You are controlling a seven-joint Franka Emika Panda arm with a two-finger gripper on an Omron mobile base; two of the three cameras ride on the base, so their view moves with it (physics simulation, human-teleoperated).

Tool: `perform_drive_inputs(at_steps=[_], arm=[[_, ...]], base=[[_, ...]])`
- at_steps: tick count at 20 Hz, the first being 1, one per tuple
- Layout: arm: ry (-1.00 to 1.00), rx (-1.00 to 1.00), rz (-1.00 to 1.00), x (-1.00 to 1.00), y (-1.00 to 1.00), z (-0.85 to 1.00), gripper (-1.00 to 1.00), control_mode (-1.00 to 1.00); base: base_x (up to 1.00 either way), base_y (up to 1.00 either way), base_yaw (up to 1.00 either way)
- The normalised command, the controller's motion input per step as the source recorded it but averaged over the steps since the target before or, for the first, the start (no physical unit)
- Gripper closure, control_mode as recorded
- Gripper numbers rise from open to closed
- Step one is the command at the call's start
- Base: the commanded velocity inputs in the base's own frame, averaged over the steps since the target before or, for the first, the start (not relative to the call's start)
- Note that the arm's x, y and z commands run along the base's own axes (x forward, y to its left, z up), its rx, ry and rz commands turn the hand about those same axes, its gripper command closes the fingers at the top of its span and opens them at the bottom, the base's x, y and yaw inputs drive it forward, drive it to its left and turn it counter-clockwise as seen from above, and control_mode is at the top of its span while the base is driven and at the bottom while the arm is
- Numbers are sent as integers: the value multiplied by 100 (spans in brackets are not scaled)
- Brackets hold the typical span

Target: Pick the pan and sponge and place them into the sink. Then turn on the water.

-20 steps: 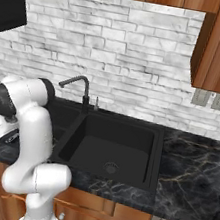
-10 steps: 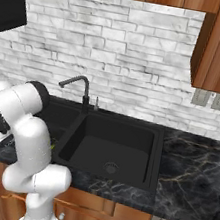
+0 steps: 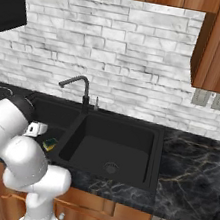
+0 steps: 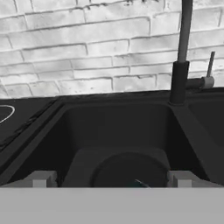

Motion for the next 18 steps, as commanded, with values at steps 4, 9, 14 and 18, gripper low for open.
perform_drive_inputs(at_steps=[4, 9, 14, 18], arm=[[-16, 0, 2, -15, -31, 33, -100, -100], [-15, 0, 3, -12, -35, 29, -100, -100], [-15, 0, 1, -15, -42, 27, -100, -100], [-14, 0, 1, -14, -43, 24, -100, -100]], base=[[0, 0, 0], [0, 0, 0], [0, 0, 0], [0, 0, 0]])
